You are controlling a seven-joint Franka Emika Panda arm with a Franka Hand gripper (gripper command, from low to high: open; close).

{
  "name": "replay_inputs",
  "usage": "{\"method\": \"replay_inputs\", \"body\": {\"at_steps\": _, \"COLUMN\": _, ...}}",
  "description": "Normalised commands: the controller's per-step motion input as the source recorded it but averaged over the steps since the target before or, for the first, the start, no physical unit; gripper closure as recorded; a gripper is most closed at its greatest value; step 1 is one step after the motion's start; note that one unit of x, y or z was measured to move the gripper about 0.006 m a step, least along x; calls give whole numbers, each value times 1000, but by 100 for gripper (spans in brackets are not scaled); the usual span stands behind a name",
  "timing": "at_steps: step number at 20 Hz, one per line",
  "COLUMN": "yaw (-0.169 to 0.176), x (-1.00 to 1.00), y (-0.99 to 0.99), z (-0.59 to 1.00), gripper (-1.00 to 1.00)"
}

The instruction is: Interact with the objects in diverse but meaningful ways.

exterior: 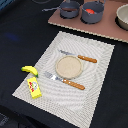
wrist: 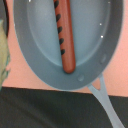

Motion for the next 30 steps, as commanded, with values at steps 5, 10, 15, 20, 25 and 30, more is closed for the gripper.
{"method": "replay_inputs", "body": {"at_steps": 5, "yaw": -1, "x": 427, "y": -867, "z": 135, "gripper": -100}}
{"method": "replay_inputs", "body": {"at_steps": 10, "yaw": 0, "x": 353, "y": -951, "z": 0, "gripper": -100}}
{"method": "replay_inputs", "body": {"at_steps": 15, "yaw": 0, "x": 403, "y": -934, "z": 0, "gripper": -100}}
{"method": "replay_inputs", "body": {"at_steps": 20, "yaw": 0, "x": 318, "y": -945, "z": 0, "gripper": -100}}
{"method": "replay_inputs", "body": {"at_steps": 25, "yaw": 19, "x": 202, "y": -959, "z": 0, "gripper": -100}}
{"method": "replay_inputs", "body": {"at_steps": 30, "yaw": 37, "x": 170, "y": -922, "z": 0, "gripper": -100}}
